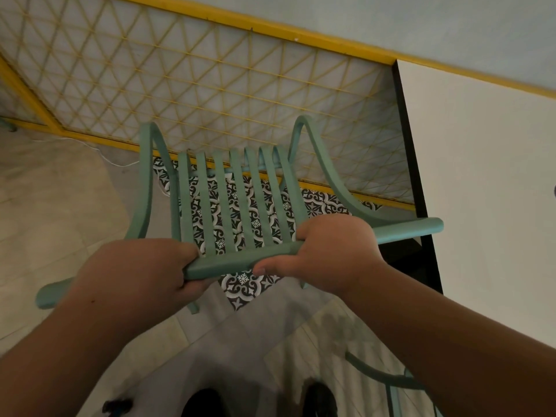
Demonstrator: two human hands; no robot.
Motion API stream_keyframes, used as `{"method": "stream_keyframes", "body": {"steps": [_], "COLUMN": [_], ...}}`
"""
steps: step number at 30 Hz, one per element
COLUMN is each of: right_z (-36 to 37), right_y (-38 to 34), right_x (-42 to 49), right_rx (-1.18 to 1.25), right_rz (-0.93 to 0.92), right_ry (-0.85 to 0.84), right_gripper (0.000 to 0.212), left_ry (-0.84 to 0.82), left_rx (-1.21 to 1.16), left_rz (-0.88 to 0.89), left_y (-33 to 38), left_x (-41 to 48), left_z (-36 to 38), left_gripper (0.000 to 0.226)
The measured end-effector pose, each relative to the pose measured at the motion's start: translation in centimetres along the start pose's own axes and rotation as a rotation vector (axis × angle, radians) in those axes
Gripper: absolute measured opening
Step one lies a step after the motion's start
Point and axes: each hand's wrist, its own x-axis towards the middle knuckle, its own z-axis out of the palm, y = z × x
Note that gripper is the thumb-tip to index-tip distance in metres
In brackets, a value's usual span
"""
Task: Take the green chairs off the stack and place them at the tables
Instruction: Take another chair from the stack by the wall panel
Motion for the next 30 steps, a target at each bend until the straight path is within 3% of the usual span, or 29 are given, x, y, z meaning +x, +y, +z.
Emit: {"method": "stream_keyframes", "body": {"steps": [5,10,25,30], "right_z": [0.0,0.2,0.8,0.5], "right_y": [-1.3,-2.6,-4.3,-3.3], "right_x": [0.3,0.8,1.8,1.2], "right_rx": [-0.009,-0.019,-0.032,0.028], "right_rz": [-0.022,-0.045,-0.029,-0.067], "right_ry": [-0.017,0.005,0.01,0.023], "right_gripper": [0.104,0.101,0.103,0.091], "left_ry": [0.043,0.096,0.081,0.058], "left_rx": [-0.042,-0.102,-0.142,-0.162], "left_rz": [0.041,0.043,0.052,0.052], "left_y": [-2.1,-4.2,-7.1,-6.4], "left_x": [0.3,0.5,1.1,1.1], "left_z": [0.4,1.0,1.3,0.8], "left_gripper": [0.055,0.068,0.073,0.072]}}
